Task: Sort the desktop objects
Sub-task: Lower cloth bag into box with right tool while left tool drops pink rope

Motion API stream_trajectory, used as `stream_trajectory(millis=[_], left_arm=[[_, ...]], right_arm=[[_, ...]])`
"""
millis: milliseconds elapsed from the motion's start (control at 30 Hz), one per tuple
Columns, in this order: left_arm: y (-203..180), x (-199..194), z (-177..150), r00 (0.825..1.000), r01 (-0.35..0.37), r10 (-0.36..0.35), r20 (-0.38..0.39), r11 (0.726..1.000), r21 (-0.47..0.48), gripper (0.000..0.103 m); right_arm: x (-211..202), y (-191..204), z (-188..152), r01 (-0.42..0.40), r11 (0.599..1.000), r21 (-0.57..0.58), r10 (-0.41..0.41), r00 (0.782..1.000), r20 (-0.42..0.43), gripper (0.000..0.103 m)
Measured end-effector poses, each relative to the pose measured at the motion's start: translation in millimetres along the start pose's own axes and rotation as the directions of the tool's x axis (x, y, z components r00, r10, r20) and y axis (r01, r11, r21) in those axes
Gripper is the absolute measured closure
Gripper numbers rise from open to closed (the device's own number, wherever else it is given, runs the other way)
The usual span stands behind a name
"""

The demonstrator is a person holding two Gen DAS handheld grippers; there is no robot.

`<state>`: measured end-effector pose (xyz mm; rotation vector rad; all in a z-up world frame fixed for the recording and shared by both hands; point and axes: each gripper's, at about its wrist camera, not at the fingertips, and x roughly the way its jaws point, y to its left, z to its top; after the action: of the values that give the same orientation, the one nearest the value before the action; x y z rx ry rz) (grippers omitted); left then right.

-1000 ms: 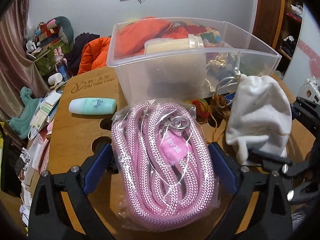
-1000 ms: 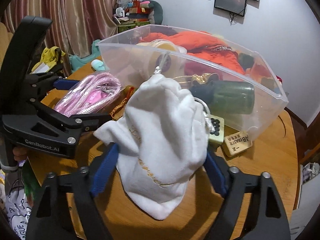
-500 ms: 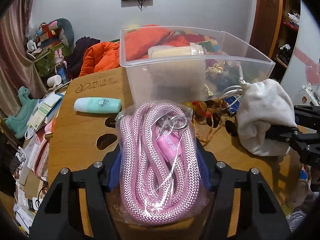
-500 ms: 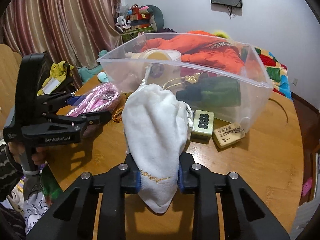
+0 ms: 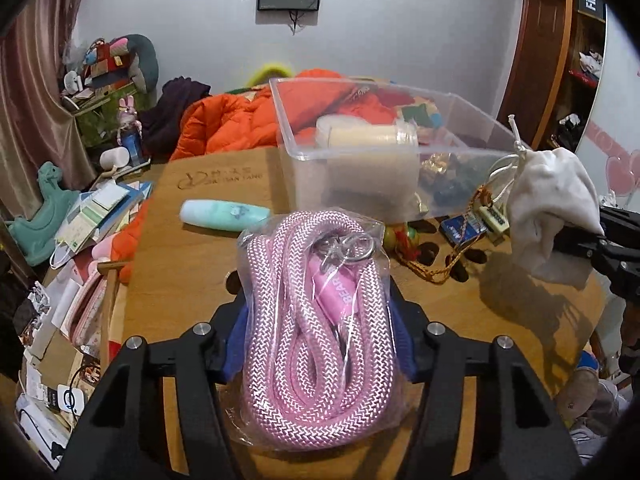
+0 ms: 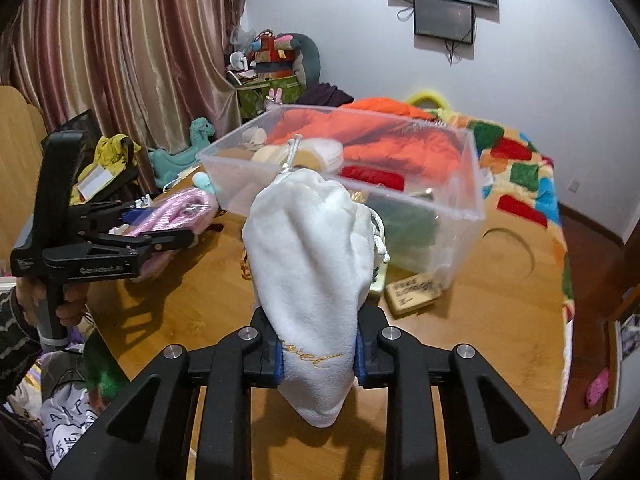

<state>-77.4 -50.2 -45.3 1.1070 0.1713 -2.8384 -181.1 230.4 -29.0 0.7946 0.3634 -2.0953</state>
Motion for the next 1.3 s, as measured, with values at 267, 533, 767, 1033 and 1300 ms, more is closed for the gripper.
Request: stream_trajectory(millis=[267,533,767,1033,1300], left_arm=[[3.7,-19.9,15.2,0.998,0.018,-0.017,0.068,1.0,-0.012,0.045],[0.4,-31.2,31.3,0.993,0.029,-0.03,0.113,1.0,0.003,0.045],[-0.2,-41.2,52.6,0.986,0.059,-0.06,0.155,0.998,0.011,0.045],[-8.1,-42.1,81.9,0.981,0.058,-0.067,0.183,0.997,0.055,0.045],[-9.2,-26.8,103.9,0.982,0.057,-0.067,0.179,0.997,0.057,0.045]], right_arm=[[-15.2,-3.3,16.2,0.058,0.998,-0.04,-0.057,0.997,0.044,0.081],[-23.1,-4.4,33.1,0.086,0.995,-0.059,-0.081,0.993,0.084,0.081],[-23.1,-6.3,50.3,0.122,0.989,-0.088,-0.111,0.987,0.114,0.081],[-13.0,-17.5,68.4,0.14,0.985,-0.104,-0.128,0.985,0.112,0.081],[7.2,-27.0,74.5,0.134,0.985,-0.109,-0.125,0.988,0.086,0.081]])
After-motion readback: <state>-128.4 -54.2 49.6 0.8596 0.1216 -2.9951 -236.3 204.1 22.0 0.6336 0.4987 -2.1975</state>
